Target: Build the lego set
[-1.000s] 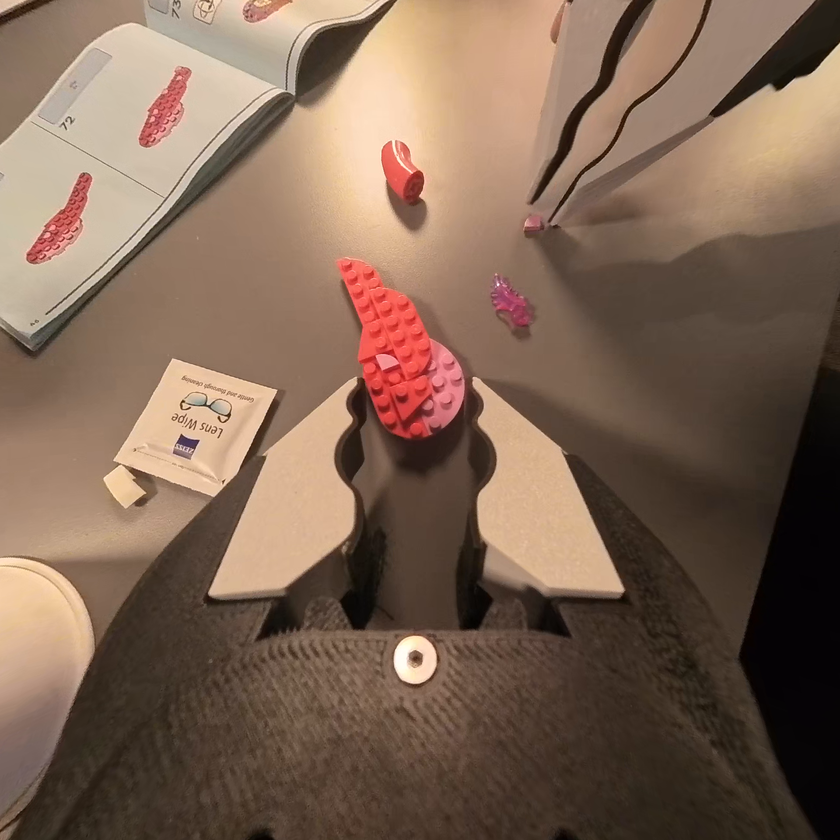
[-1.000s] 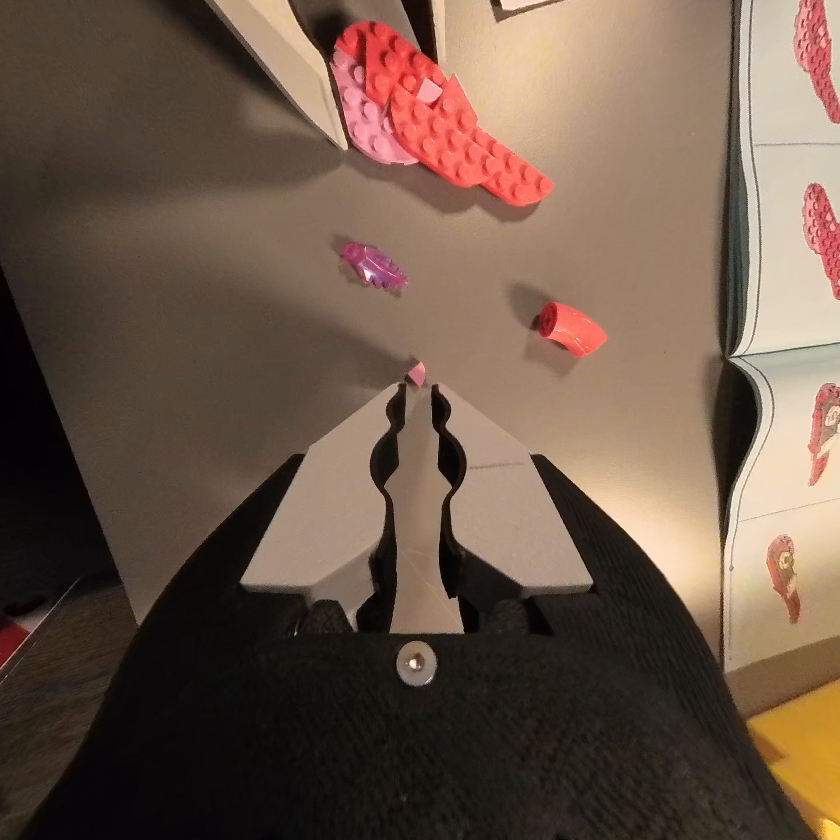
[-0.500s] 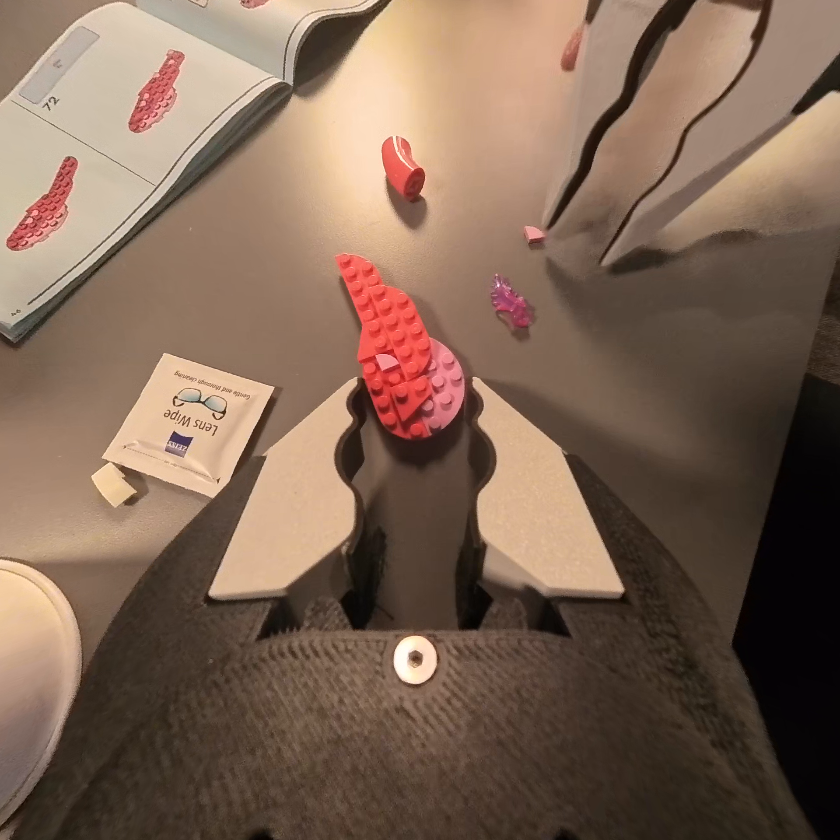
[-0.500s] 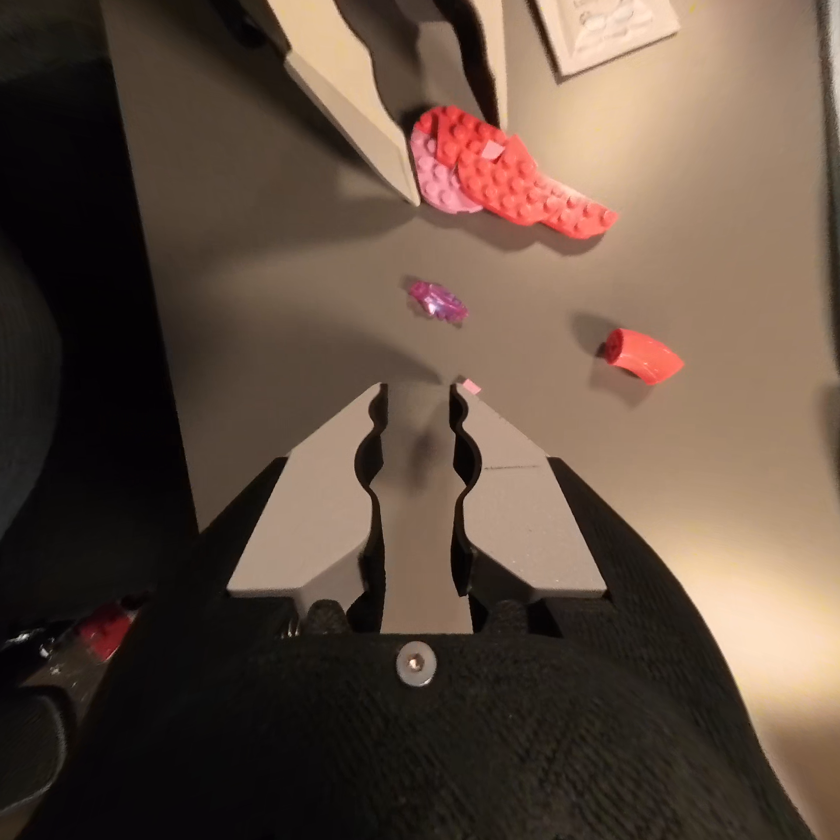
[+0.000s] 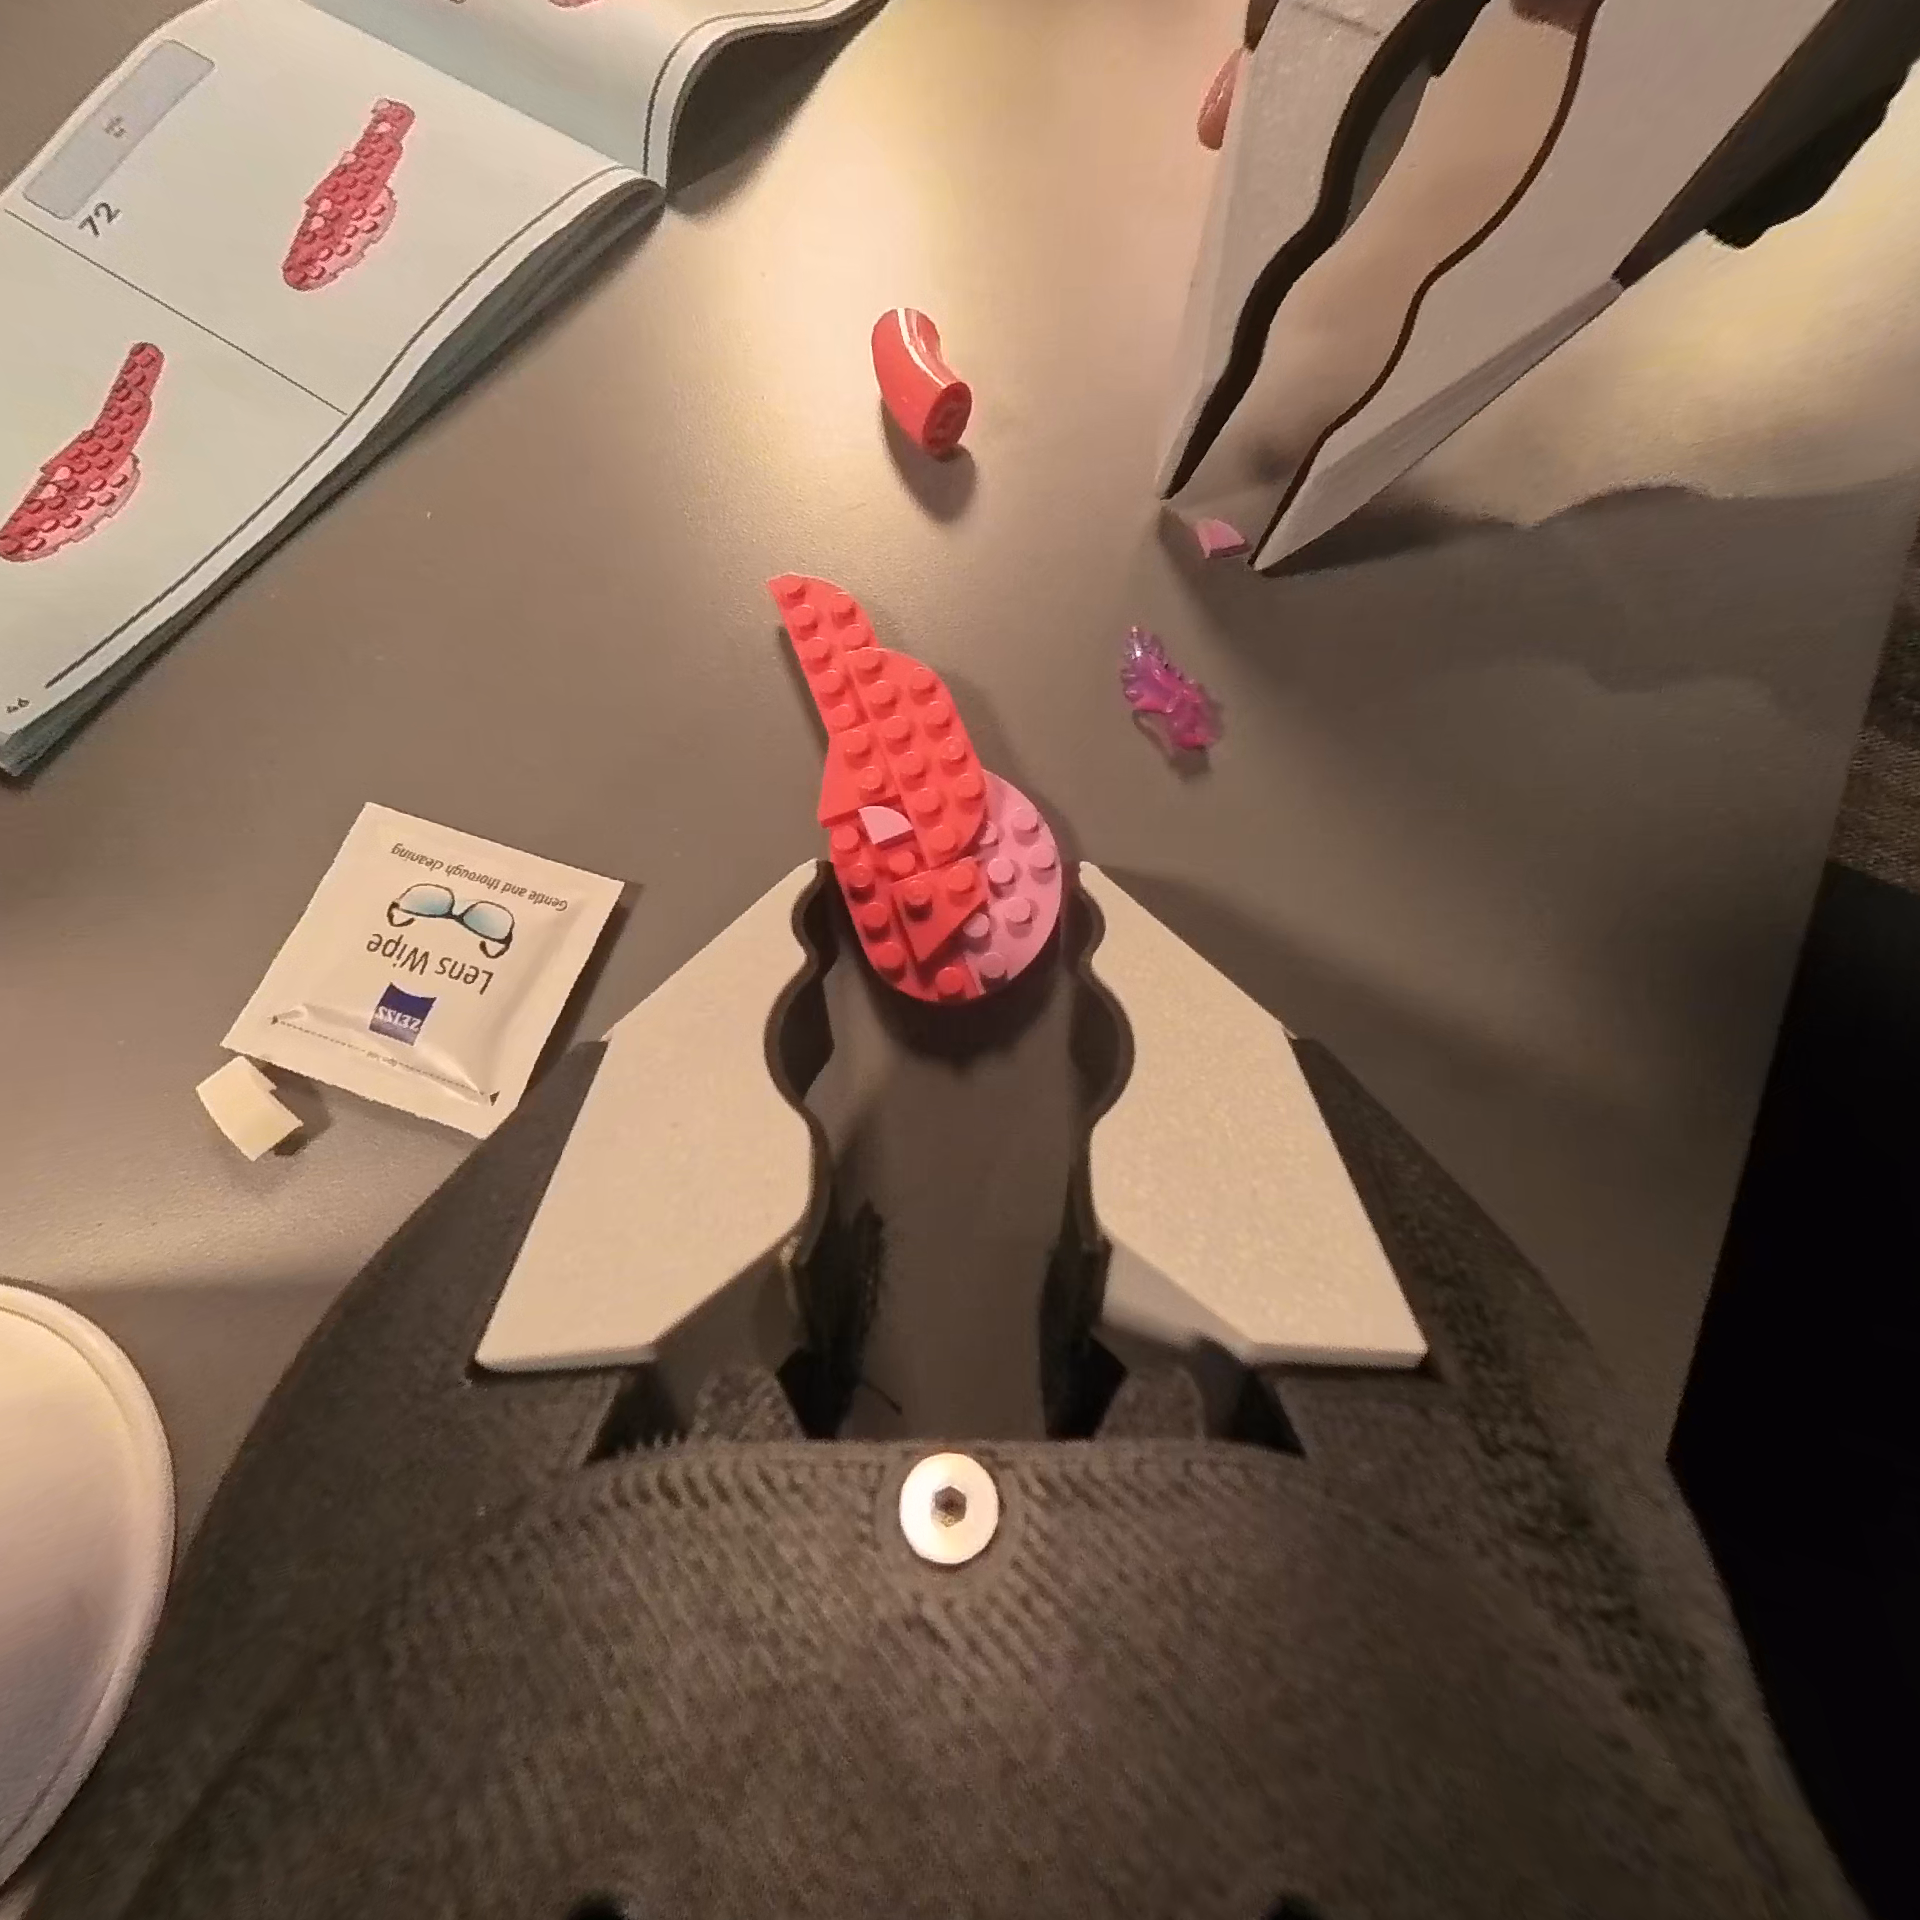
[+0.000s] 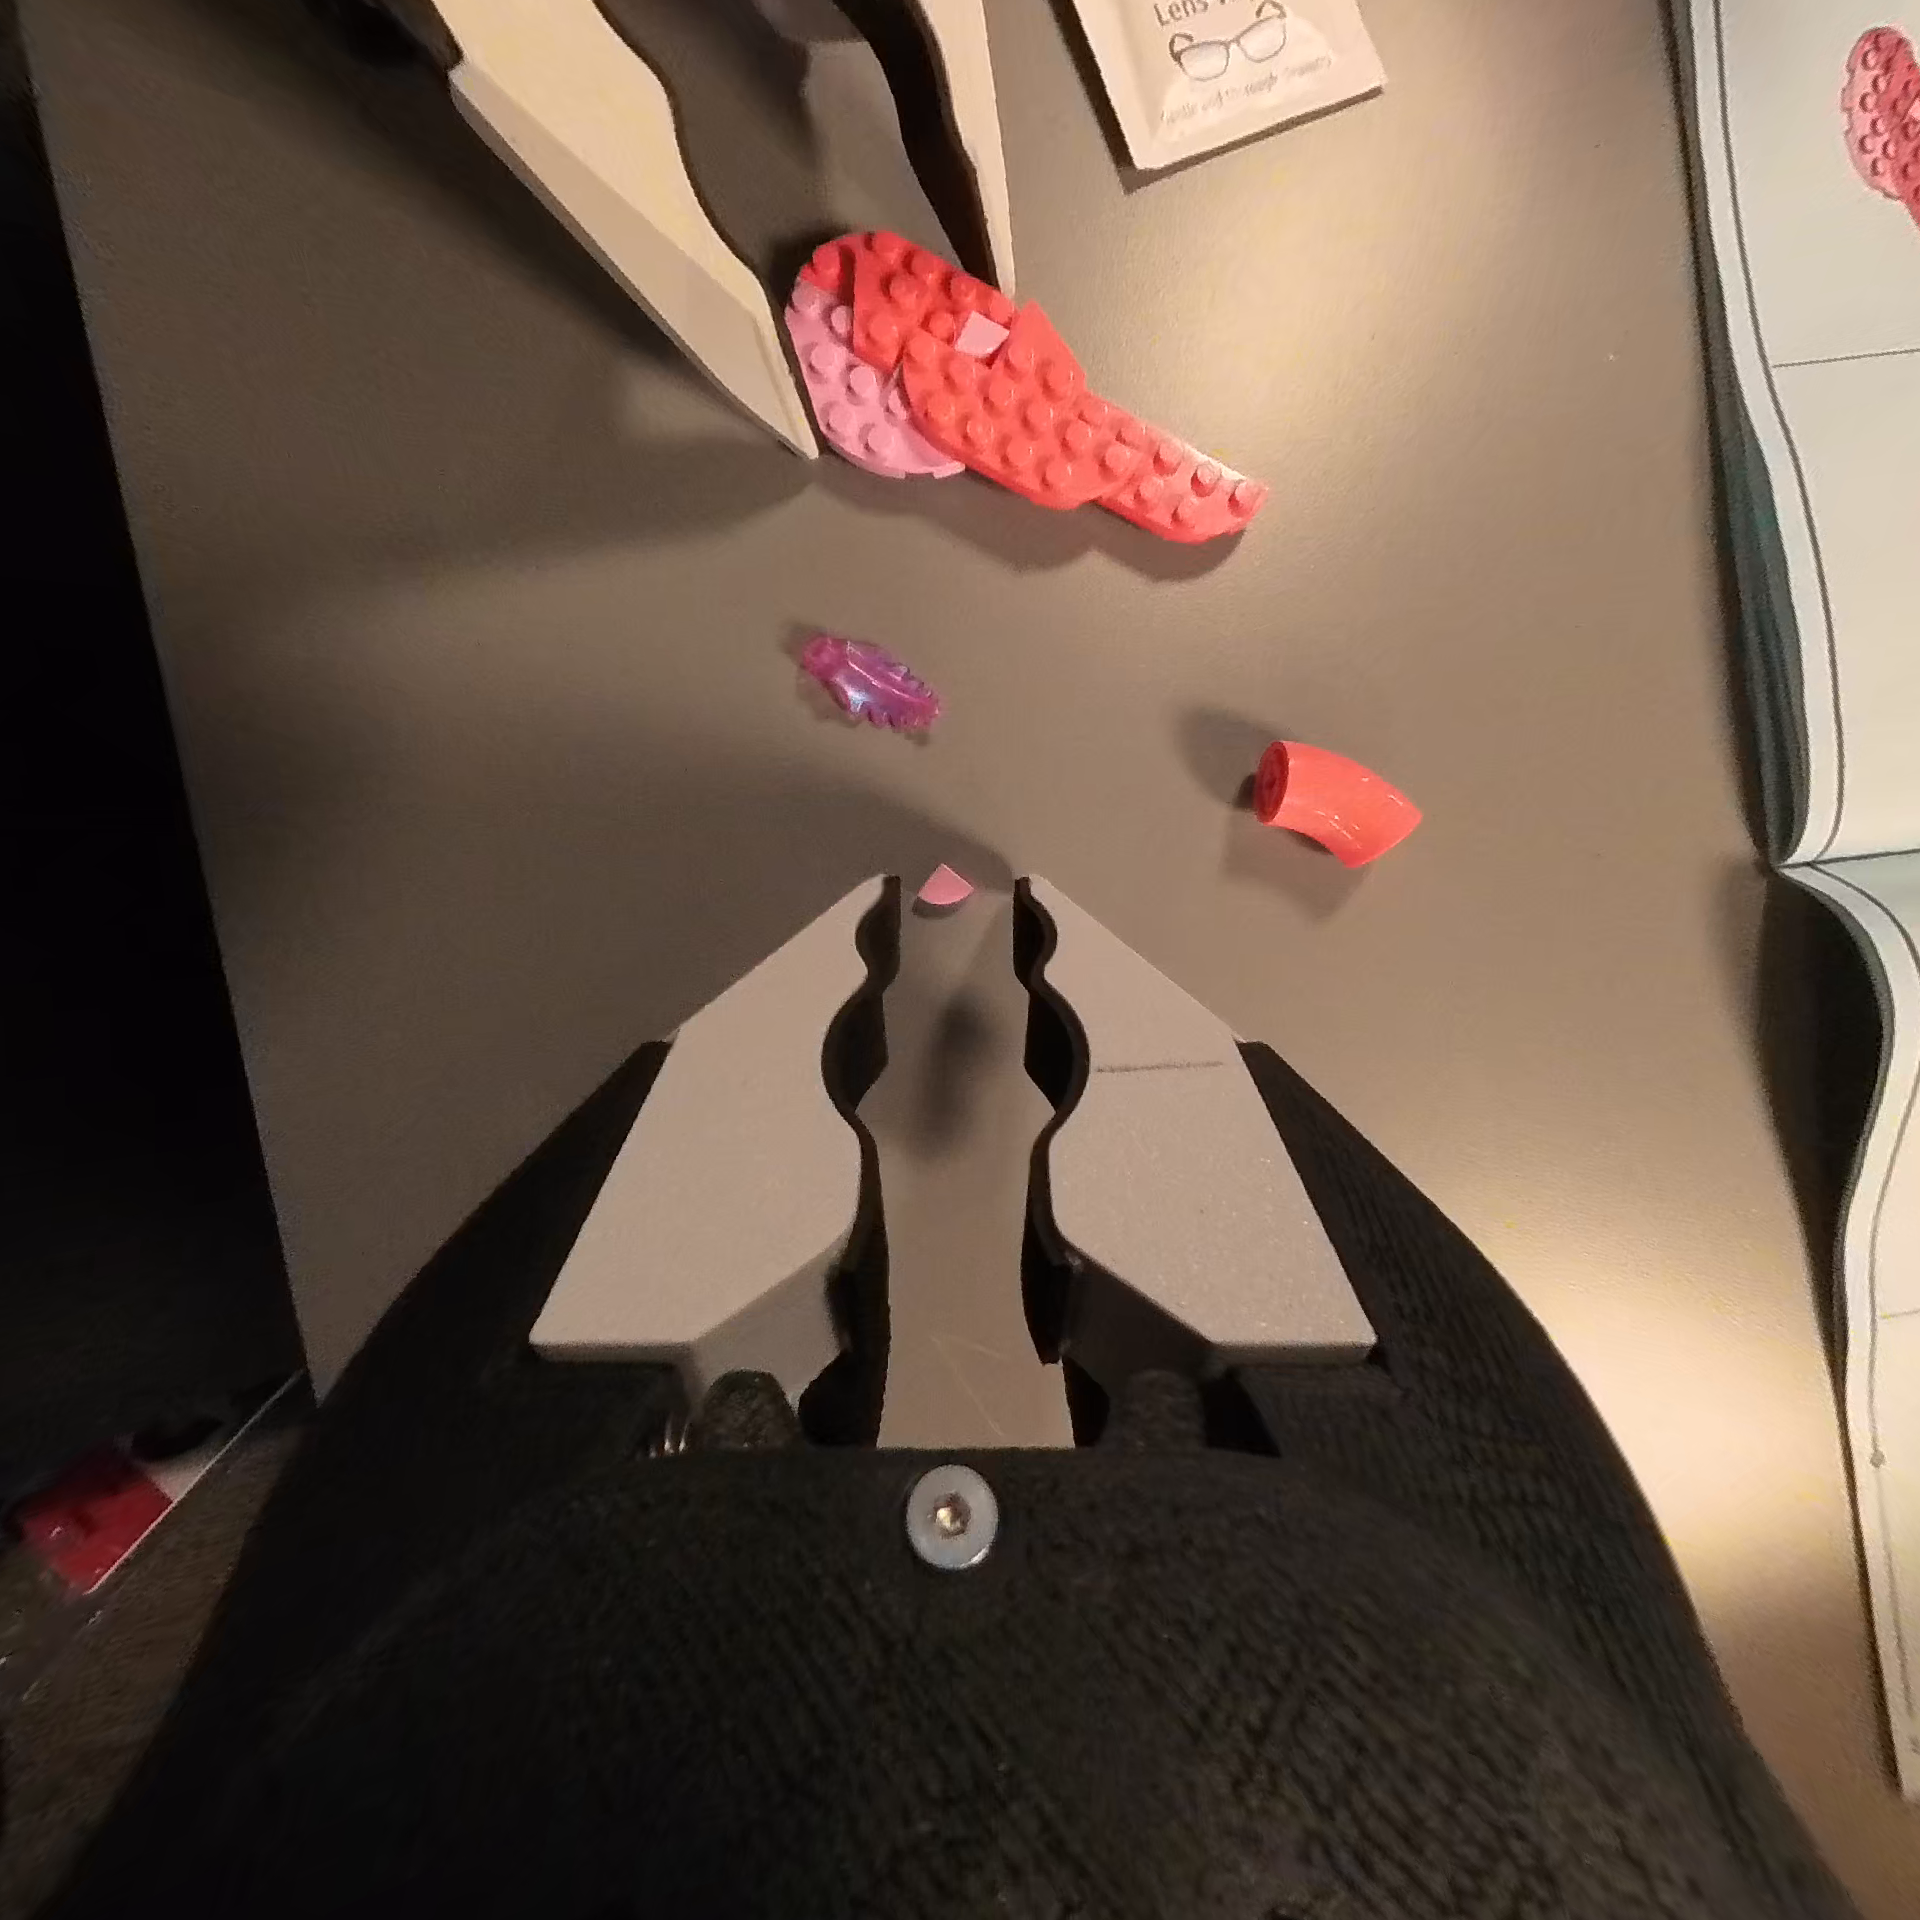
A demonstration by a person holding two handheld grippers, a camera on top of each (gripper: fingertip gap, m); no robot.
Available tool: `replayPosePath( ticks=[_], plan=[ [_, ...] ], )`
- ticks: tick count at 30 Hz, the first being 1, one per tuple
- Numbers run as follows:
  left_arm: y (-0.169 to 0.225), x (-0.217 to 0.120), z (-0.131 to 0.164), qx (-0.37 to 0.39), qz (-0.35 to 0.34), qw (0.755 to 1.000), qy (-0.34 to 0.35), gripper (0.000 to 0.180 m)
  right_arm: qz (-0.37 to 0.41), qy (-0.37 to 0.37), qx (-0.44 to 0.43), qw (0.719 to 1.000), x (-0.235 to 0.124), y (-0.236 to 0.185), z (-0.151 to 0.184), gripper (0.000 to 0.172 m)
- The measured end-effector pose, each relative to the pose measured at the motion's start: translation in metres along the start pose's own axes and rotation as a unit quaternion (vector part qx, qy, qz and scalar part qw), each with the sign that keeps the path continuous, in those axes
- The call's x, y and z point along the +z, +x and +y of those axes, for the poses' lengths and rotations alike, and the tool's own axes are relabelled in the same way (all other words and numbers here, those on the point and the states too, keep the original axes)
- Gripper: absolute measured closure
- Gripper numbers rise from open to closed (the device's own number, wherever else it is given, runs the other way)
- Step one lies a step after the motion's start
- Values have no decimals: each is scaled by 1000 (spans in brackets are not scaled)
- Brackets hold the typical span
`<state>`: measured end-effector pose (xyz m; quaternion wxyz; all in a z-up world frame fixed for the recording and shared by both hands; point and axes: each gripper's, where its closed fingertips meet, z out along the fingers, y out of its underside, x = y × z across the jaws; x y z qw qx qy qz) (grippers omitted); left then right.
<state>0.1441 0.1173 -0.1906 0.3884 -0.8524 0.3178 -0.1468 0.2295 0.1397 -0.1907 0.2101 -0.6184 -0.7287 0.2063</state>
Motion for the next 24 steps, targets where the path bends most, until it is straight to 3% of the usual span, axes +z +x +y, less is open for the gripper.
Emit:
replayPosePath(
  ticks=[4, 10, 14, 18, 20, 23, 24],
  plan=[
    [0, 0, 0, 0, 2, 1000, 0, 138, 17, -5, -13, 1000, -1, 2, -1, 151],
    [5, -1, 0, 7, 27, 1000, 0, 138, 79, 44, -122, 988, 0, -1, -45, 135],
    [1, -7, -6, -39, 43, 998, 25, 138, 140, 21, -201, 969, 17, -1, -64, 127],
    [3, -23, -20, -74, 79, 991, 75, 139, 203, 19, -295, 933, 27, 0, -81, 124],
    [4, -31, -24, -76, 91, 989, 90, 139, 255, 25, -333, 907, 26, 6, -90, 129],
    [11, -41, -32, -62, 104, 985, 120, 139, 333, 33, -371, 866, 17, 15, -101, 156],
    [12, -43, -33, -50, 93, 986, 126, 139, 345, 31, -375, 860, 16, 15, -102, 158]
  ],
)
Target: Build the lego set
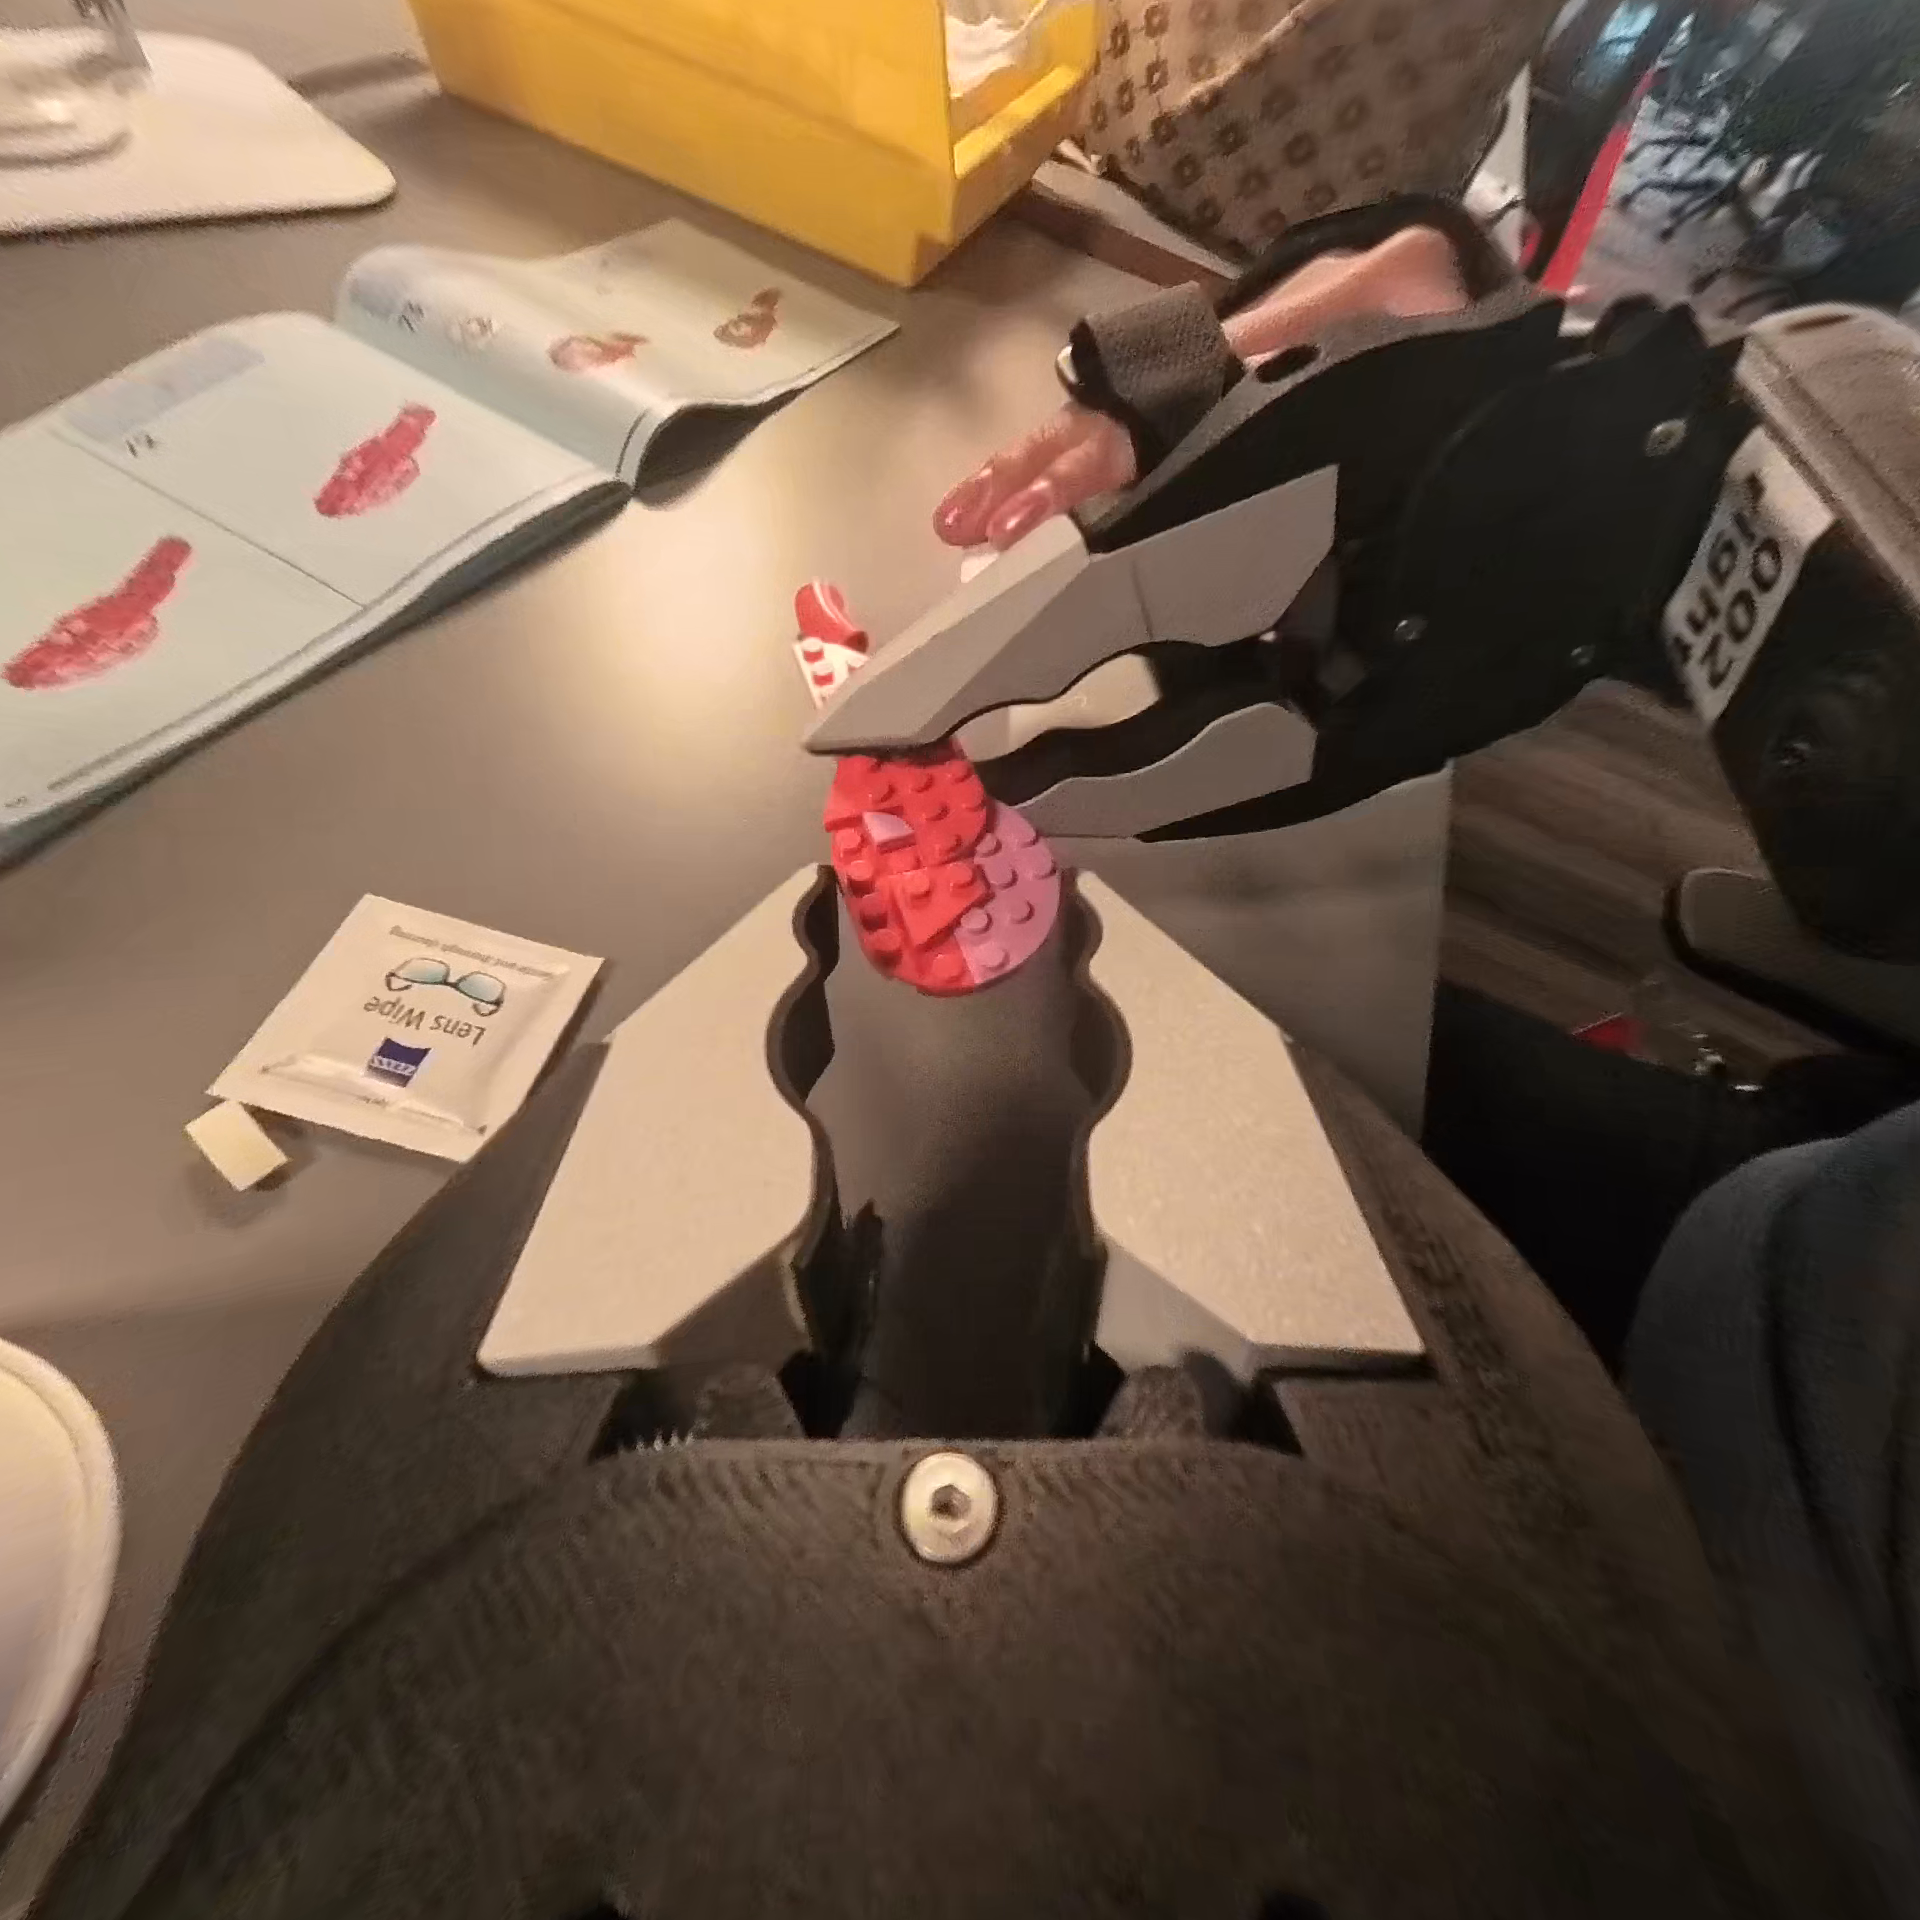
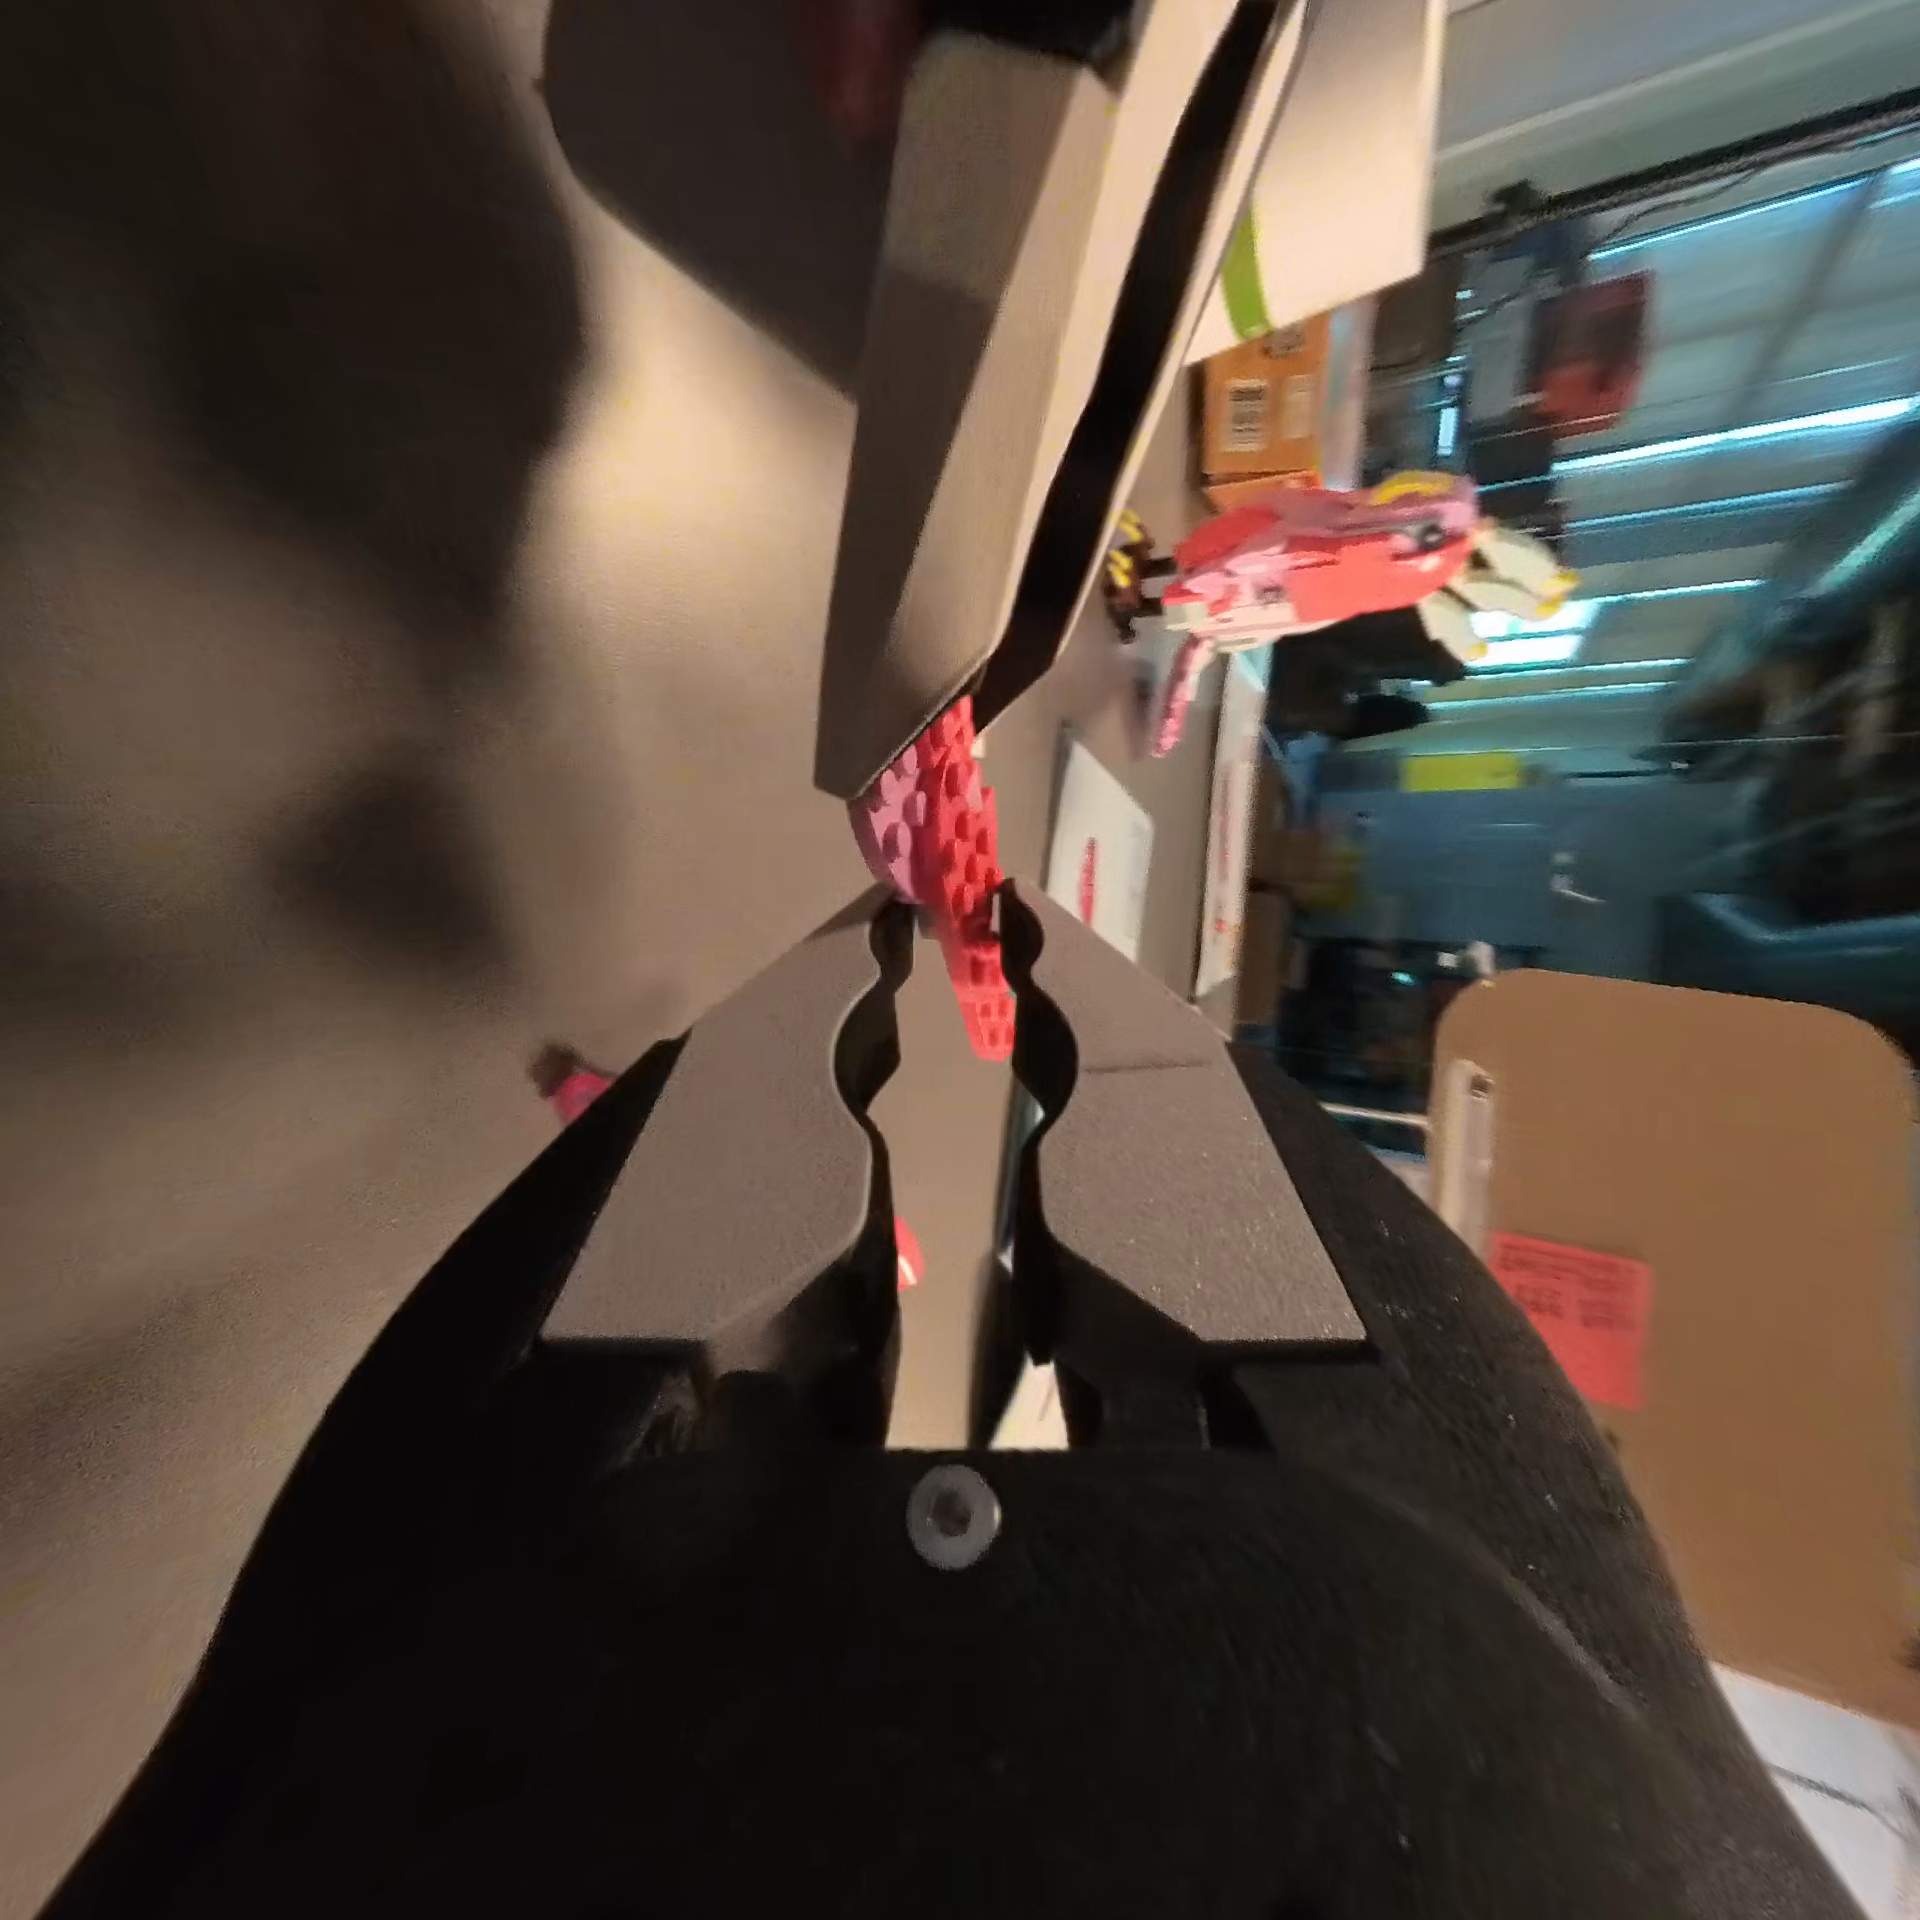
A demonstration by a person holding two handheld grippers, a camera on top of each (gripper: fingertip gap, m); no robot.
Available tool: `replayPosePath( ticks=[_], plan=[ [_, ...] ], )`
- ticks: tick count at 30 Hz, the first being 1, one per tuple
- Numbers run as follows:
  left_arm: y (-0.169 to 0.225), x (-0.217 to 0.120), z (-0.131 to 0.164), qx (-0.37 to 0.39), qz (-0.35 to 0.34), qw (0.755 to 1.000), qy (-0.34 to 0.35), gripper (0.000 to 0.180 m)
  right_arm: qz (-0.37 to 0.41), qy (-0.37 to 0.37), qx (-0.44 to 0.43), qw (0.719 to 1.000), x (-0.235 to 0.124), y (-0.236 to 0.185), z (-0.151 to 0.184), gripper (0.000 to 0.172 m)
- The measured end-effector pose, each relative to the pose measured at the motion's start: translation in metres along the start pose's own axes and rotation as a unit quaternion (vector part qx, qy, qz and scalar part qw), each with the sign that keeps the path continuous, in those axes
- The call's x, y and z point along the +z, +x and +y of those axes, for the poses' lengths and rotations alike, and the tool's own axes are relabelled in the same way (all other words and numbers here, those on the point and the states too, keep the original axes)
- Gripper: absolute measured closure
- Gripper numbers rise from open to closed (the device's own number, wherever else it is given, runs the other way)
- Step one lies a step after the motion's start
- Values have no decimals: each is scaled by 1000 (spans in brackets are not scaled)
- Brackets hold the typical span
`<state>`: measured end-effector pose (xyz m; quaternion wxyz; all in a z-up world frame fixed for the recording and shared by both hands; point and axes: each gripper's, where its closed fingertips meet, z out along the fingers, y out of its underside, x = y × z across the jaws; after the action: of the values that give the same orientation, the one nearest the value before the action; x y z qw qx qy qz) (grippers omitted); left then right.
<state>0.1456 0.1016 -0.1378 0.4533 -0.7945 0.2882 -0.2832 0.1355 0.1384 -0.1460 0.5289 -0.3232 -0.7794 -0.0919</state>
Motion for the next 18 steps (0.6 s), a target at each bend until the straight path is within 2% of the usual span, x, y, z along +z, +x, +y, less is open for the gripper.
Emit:
replayPosePath(
  ticks=[3, 5, 7, 8, 11, 12, 14, 18],
  plan=[
    [-5, -1, 9, 98, -84, 991, -21, 134, 21, -53, -5, 998, -4, 2, 10, 159],
    [-13, -3, 8, 190, -172, 967, -10, 125, 36, -68, -11, 997, -9, 2, 13, 160],
    [-16, -8, 0, 288, -253, 924, 18, 124, 43, -74, -7, 996, -11, 1, 14, 160],
    [-15, -11, -4, 343, -286, 895, 27, 125, 46, -74, -7, 996, -11, 1, 14, 160],
    [-6, -11, -9, 495, -347, 797, 15, 136, 47, -71, -7, 996, -12, -1, 13, 160],
    [-4, -8, -7, 529, -352, 772, 9, 142, 47, -69, -5, 997, -12, -1, 12, 160],
    [-3, -5, -5, 567, -364, 738, -4, 152, 49, -63, -3, 997, -13, -1, 10, 160],
    [-6, -6, -7, 595, -392, 701, -16, 169, 55, -62, 3, 997, -13, 1, 8, 160]
  ],
)
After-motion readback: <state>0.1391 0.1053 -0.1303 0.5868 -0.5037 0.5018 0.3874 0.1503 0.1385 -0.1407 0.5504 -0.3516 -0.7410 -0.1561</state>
